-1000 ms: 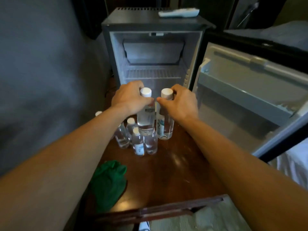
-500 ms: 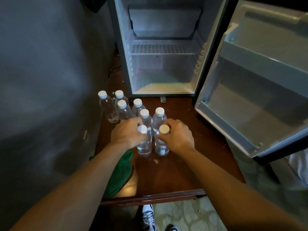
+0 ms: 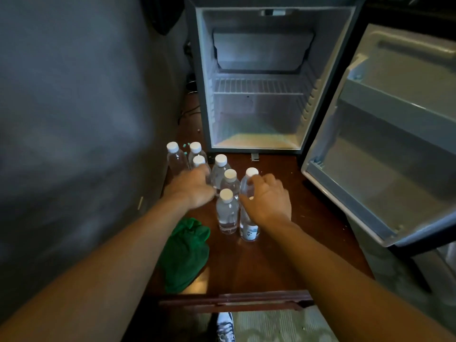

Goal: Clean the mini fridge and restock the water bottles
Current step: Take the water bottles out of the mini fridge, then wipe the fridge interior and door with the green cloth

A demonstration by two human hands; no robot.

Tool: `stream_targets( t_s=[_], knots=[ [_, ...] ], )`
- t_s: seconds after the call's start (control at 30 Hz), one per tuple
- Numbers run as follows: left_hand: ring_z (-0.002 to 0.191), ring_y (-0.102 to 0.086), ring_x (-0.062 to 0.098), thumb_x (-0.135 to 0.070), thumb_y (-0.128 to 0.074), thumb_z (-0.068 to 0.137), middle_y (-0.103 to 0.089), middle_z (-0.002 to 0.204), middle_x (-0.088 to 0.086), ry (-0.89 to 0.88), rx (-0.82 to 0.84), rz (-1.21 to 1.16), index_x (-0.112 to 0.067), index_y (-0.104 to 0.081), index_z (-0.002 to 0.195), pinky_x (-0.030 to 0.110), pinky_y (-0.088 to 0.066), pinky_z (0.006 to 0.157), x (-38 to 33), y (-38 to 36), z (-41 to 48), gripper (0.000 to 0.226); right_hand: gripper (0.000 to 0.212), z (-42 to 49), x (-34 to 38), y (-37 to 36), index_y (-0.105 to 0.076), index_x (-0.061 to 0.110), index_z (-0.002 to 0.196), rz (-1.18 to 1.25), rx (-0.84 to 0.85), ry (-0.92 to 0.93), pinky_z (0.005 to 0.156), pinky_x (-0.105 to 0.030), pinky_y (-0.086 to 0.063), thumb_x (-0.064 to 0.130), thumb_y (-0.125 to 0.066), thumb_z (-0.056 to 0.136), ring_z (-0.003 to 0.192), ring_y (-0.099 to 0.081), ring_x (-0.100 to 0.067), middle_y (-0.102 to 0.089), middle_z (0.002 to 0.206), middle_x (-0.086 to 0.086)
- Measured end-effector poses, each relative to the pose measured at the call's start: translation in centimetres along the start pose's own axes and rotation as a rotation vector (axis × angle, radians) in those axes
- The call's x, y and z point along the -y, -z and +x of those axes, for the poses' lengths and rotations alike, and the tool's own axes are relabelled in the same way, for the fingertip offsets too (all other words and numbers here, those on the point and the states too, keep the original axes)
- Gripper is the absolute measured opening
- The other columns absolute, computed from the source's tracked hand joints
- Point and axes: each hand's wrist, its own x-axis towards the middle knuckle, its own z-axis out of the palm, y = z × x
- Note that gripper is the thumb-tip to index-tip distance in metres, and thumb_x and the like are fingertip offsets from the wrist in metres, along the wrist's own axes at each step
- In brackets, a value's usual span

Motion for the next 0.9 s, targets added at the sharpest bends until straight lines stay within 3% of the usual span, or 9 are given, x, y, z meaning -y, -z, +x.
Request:
stream_targets(
  t_s=[0.1, 0.17, 0.33, 0.47, 0.57, 0.63, 0.73, 0.9],
  knots=[
    [0.1, -0.061, 0.029, -0.033, -0.06, 0.08, -0.067, 0.107, 0.001, -0.006, -0.165, -0.015, -0.034, -0.053, 0.103, 0.043, -0.05, 0.089, 1.0, 3.1, -1.0, 0.024, 0.042, 0.0, 3.0, 0.5, -0.048, 0.024, 0.129, 0.05, -0.138, 0.13, 0.098, -0.037, -0.041, 0.039, -0.056, 0.09, 0.118, -0.044, -0.023, -0.048, 0.128, -0.003],
    [0.102, -0.06, 0.029, -0.028, -0.06, 0.083, -0.066, 0.108, 0.002, -0.013, -0.252, -0.007, -0.028, -0.052, 0.113, 0.04, -0.049, 0.088, 2.4, 4.4, -2.0, 0.031, 0.043, -0.6, 5.5, -0.1, -0.049, 0.021, 0.129, 0.106, -0.131, 0.231, 0.099, -0.04, -0.042, 0.035, -0.057, 0.09, 0.117, -0.045, -0.024, -0.049, 0.128, -0.005],
    [0.104, -0.058, 0.027, -0.028, -0.06, 0.087, -0.061, 0.115, 0.004, 0.061, -0.27, -0.036, -0.024, -0.051, 0.119, 0.04, -0.048, 0.089, 6.5, 4.9, -2.8, 0.033, 0.051, -2.6, 9.5, -4.3, -0.045, 0.02, 0.134, 0.174, 0.195, 0.351, 0.102, -0.042, -0.042, 0.032, -0.061, 0.087, 0.124, -0.043, -0.027, -0.042, 0.134, -0.006],
    [0.099, -0.062, 0.024, -0.029, -0.06, 0.088, -0.059, 0.124, 0.001, 0.095, -0.19, -0.083, -0.027, -0.047, 0.127, 0.036, -0.049, 0.087, 9.5, 3.6, -1.8, 0.04, 0.079, -2.5, 10.3, -9.0, -0.024, 0.032, 0.147, 0.031, 0.445, 0.316, 0.116, -0.052, -0.019, 0.046, -0.067, 0.082, 0.146, -0.007, -0.03, -0.007, 0.159, -0.003],
    [0.101, -0.055, 0.017, -0.026, -0.061, 0.089, -0.058, 0.124, -0.001, 0.118, -0.165, -0.102, -0.025, -0.047, 0.13, 0.029, -0.04, 0.08, 12.1, 1.9, -0.9, 0.043, 0.101, -2.3, 10.9, -13.9, -0.008, 0.044, 0.148, -0.013, 0.643, 0.244, 0.11, -0.068, -0.009, 0.053, -0.074, 0.072, 0.144, 0.017, -0.036, 0.019, 0.159, 0.004],
    [0.105, -0.055, 0.017, -0.026, -0.06, 0.089, -0.058, 0.124, -0.004, 0.136, -0.143, -0.104, -0.028, -0.048, 0.128, 0.027, -0.037, 0.081, 13.6, 1.0, -0.6, 0.041, 0.102, -3.3, 10.9, -16.6, -0.005, 0.046, 0.147, -0.036, 0.722, 0.209, 0.107, -0.07, -0.019, 0.041, -0.077, 0.075, 0.143, 0.01, -0.043, 0.017, 0.158, 0.004],
    [0.107, -0.057, 0.02, -0.025, -0.061, 0.088, -0.059, 0.124, -0.003, 0.111, -0.116, -0.105, -0.027, -0.049, 0.128, 0.028, -0.04, 0.084, 14.6, 1.7, -0.2, 0.042, 0.082, -4.8, 11.1, -17.6, -0.014, 0.041, 0.146, -0.123, 0.673, 0.193, 0.102, -0.06, -0.037, 0.02, -0.066, 0.086, 0.138, -0.013, -0.048, -0.005, 0.156, -0.005],
    [0.106, -0.058, 0.021, -0.023, -0.06, 0.088, -0.063, 0.116, -0.003, 0.039, -0.242, -0.138, -0.026, -0.051, 0.126, 0.034, -0.046, 0.093, 12.1, 10.3, 0.8, 0.039, 0.079, -2.1, 14.1, -10.8, -0.032, 0.043, 0.137, 0.036, 0.742, 0.145, 0.1, -0.052, -0.043, 0.029, -0.077, 0.074, 0.129, -0.033, -0.042, -0.027, 0.144, -0.004]
  ],
)
